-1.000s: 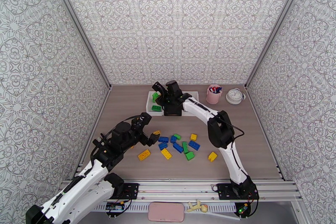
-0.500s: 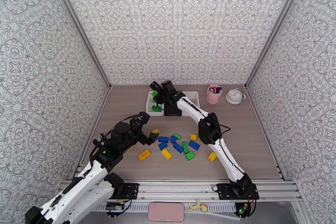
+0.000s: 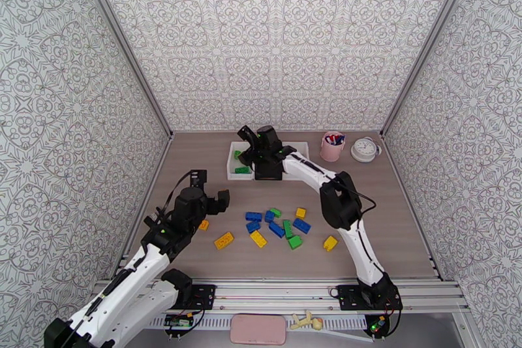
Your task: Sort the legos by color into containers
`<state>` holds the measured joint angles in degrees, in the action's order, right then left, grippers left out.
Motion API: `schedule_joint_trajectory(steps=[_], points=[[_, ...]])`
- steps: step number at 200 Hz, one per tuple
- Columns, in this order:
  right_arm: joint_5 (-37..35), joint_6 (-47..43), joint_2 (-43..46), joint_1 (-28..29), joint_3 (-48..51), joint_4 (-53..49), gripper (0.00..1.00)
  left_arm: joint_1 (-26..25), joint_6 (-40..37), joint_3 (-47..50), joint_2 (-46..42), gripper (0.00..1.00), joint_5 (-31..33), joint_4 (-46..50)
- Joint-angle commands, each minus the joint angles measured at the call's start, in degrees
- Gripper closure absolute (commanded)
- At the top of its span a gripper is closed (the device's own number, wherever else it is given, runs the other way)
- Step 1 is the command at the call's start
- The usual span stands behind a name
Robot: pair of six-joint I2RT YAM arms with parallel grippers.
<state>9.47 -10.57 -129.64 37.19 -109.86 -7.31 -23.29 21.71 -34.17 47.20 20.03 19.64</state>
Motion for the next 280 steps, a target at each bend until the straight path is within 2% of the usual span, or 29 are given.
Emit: schedule_joint_trajectory(steps=[1, 62, 102, 141, 171, 214, 280], points=[[0.8, -1.3, 7.7, 0.3, 9.9, 13.0, 0.13, 2.0, 17.1, -1.1, 1.7, 0.00, 7.3, 9.3], [0.3, -5.6, 20.3, 0.0, 28.8, 17.4, 0.07, 3.4, 42.0, -2.9, 10.5, 0.03, 8.4, 21.2], [-0.9, -5.6, 22.6, -0.5, 33.4, 17.7, 0.06, 5.0, 49.9, -4.1, 17.8, 0.03, 3.5, 24.4], [-0.6, -5.0, 23.0, -0.6, 34.9, 18.0, 0.06, 7.9, 51.4, -3.8, 22.3, 0.06, -2.8, 22.3], [-0.8, -4.9, 23.1, -0.6, 35.4, 17.8, 0.05, 8.9, 53.0, -3.8, 25.0, 0.11, -4.4, 21.9], [-0.8, -4.8, 23.4, -0.7, 35.9, 17.1, 0.05, 10.6, 53.1, -3.8, 28.8, 0.25, -7.4, 20.3], [-1.3, -4.5, 24.1, -0.7, 36.2, 16.3, 0.05, 11.0, 52.2, -4.1, 30.5, 0.56, -7.9, 20.0]])
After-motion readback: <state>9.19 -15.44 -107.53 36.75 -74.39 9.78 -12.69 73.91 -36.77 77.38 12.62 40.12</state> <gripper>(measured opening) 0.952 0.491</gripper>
